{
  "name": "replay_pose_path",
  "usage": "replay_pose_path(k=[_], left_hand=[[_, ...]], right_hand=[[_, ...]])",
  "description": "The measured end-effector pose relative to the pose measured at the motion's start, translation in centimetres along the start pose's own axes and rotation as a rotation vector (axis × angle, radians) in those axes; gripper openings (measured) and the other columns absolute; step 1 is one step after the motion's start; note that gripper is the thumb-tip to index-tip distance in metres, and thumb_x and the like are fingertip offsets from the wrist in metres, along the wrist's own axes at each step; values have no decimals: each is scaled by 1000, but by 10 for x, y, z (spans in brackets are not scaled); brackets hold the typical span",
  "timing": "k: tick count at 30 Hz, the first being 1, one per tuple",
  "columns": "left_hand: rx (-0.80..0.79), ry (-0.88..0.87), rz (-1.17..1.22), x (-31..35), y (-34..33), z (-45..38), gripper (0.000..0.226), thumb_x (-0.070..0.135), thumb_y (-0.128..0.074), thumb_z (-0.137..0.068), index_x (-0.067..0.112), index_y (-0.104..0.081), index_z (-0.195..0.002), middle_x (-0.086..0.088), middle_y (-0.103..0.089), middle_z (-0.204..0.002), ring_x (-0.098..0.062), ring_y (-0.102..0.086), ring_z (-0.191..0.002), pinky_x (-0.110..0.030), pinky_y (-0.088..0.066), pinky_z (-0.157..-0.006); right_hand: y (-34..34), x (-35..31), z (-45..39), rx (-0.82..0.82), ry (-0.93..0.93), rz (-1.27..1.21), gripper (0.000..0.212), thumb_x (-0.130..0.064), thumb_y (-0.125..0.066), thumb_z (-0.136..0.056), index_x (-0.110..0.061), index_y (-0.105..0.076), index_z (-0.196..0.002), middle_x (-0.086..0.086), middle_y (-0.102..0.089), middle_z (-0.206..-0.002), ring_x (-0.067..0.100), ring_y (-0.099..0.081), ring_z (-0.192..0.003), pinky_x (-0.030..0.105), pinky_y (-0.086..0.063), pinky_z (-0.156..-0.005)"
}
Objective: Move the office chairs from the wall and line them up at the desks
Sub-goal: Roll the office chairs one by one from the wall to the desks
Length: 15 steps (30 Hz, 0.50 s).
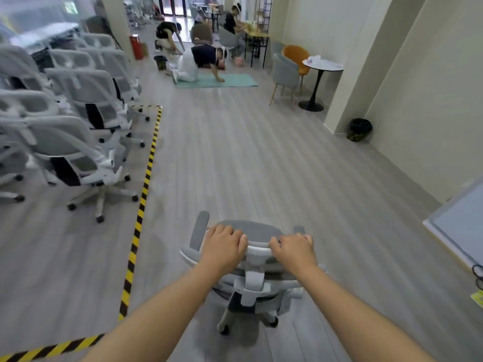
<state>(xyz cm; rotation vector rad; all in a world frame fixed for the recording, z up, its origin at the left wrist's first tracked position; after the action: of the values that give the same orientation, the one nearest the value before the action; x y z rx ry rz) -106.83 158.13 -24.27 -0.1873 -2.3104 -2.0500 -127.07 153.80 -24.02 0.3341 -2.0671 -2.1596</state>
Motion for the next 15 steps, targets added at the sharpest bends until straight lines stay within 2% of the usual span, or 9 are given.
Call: replay_pose_path(k=[7,10,15], left_hand=[[57,166,39,-177,14,26,45,46,-14,-99,26,-53,-88,4,-49,-83,-18,-41,-83,-37,-38,-90],[91,261,22,-243,21,34,46,44,-17,-100,24,-57,-87,2,-53,-81,-20,-43,-81,-38,-39,-89],[196,377,20,-351,31,50,45,42,-24,-100,21,-59,-81,2,-51,-76,-22,-42,-77,-40,-40,-86]], right_hand=[[-10,-176,-58,-12,153,-33,53,-47,-20,-89,-19,-61,-68,-1,-53,-67,21,-47,-76,36,-25,-74],[-11,-244,-83,-5,234,-53,52,-46,-23,-92,-18,-59,-66,-1,-53,-66,23,-48,-74,37,-25,-72],[-20,-355,-128,-20,375,-64,66,-49,-9,-83,-19,-67,-72,0,-64,-70,24,-54,-77,37,-31,-73]])
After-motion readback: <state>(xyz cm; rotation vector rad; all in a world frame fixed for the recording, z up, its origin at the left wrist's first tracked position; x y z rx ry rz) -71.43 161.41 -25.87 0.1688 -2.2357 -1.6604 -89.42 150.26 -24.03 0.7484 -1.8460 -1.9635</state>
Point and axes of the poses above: each hand's wrist, its own z-axis away from the middle knuckle, its own y-axis out of the back of the hand, x = y × z, the point moved 2 cm from there along -z, towards the middle knuckle
